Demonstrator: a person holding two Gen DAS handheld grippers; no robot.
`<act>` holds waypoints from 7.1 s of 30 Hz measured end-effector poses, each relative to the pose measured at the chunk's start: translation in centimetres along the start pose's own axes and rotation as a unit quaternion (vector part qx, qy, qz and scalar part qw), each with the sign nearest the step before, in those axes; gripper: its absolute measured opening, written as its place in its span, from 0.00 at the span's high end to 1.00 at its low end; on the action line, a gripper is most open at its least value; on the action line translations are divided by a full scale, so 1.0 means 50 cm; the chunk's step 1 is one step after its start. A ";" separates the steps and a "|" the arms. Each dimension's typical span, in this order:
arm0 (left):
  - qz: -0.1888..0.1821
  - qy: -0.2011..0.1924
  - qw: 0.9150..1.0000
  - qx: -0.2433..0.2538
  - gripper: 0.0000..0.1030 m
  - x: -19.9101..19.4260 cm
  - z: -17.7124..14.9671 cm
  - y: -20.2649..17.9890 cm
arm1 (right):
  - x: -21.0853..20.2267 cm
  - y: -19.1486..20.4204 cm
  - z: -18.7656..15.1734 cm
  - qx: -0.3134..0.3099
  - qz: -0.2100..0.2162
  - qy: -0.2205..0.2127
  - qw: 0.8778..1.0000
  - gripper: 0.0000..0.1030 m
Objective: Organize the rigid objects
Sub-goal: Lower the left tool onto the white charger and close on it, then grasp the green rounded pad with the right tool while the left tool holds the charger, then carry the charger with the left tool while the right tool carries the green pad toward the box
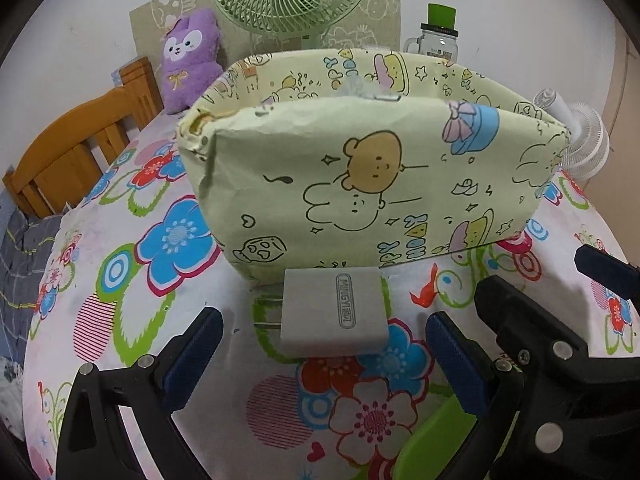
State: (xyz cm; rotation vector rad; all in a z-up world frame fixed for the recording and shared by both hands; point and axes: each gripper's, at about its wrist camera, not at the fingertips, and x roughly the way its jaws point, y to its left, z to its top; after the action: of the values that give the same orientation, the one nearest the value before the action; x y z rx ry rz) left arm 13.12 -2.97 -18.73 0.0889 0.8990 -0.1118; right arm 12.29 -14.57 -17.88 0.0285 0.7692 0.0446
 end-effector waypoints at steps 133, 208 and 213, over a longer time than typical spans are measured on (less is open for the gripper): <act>0.024 0.001 0.999 0.044 0.39 -0.102 -0.118 -0.016 | -0.007 0.013 -0.094 -0.229 0.130 0.110 0.959 0.05; 0.027 -0.066 0.997 0.044 0.39 -0.240 -0.033 -0.035 | -0.196 0.017 0.002 -0.063 0.022 0.003 0.998 0.08; 0.030 -0.076 0.996 0.037 0.39 -0.258 -0.015 -0.029 | -0.213 0.025 0.025 -0.072 0.021 -0.007 0.997 0.08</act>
State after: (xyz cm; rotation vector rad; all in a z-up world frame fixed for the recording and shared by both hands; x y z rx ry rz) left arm 4.37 -3.55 -9.13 0.1749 0.7392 -0.0947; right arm 5.49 -13.89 -9.54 -0.0923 0.7505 0.1400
